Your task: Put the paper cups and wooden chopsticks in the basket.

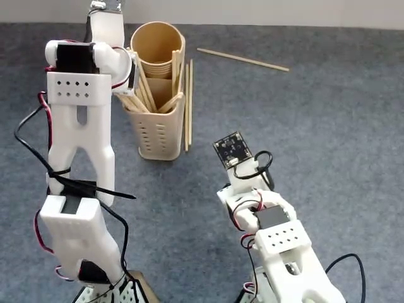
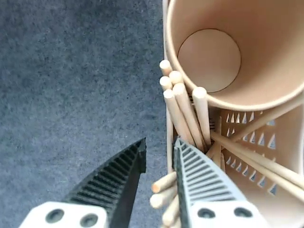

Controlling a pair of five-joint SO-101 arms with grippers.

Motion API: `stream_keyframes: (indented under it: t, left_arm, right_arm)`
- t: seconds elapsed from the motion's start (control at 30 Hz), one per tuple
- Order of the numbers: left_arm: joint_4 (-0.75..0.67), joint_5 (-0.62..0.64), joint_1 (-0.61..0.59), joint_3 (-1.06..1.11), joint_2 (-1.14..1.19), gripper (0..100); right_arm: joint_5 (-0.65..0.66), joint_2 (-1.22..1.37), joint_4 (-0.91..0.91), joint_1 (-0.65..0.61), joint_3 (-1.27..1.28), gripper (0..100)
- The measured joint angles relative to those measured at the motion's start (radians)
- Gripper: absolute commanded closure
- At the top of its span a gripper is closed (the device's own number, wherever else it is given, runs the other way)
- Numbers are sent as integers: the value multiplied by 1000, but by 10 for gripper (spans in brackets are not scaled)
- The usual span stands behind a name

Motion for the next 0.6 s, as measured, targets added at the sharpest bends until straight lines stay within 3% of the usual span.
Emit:
stream_keyframes:
  t: [0.3, 0.6]
  left_arm:
    - [-31, 5, 0, -9, 144, 870]
    - [-23, 5, 8, -173, 209, 870]
  right_arm:
    - [0, 0, 0, 0, 0, 685]
    - [0, 0, 0, 0, 0, 685]
